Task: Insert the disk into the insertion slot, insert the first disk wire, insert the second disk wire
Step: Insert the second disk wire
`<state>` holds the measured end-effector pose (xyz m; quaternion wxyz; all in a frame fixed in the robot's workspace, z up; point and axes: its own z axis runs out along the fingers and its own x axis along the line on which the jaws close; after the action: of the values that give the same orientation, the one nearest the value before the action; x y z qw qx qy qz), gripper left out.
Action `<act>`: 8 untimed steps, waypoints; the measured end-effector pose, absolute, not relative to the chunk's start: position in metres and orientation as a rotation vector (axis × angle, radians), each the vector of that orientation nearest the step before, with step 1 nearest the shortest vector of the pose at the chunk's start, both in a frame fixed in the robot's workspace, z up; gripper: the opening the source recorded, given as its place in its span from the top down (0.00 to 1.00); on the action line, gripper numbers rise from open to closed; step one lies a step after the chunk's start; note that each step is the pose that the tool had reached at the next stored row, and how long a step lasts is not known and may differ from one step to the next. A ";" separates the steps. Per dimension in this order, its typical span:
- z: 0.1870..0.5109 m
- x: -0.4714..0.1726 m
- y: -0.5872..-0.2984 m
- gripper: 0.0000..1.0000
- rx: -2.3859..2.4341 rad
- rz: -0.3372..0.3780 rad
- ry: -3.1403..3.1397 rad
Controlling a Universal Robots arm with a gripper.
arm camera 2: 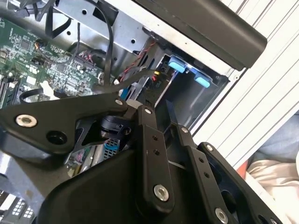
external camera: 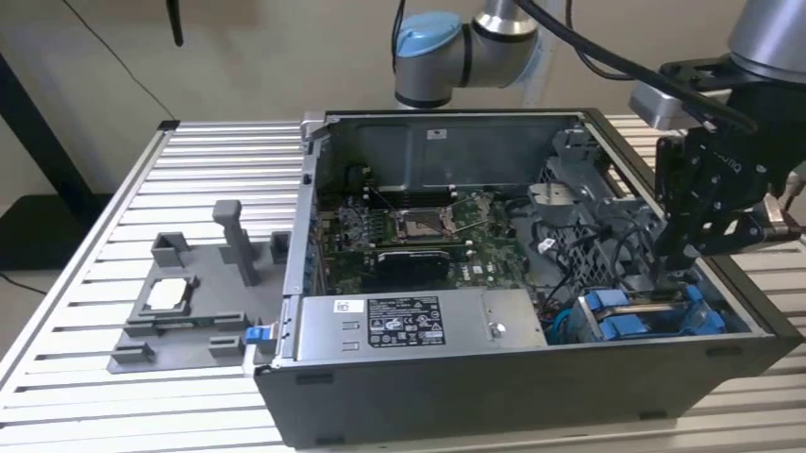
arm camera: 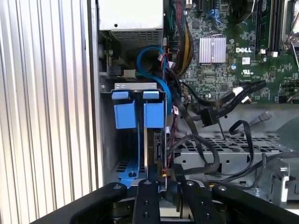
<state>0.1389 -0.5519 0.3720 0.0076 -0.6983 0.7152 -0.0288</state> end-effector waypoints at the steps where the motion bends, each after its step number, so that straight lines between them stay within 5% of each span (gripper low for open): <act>1: 0.372 0.138 -0.551 0.74 -2.183 -0.090 2.236; 8: 0.379 0.132 -0.547 0.74 -2.182 -0.087 2.235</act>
<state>0.1322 -0.5475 0.3788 0.0086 -0.6983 0.7152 -0.0278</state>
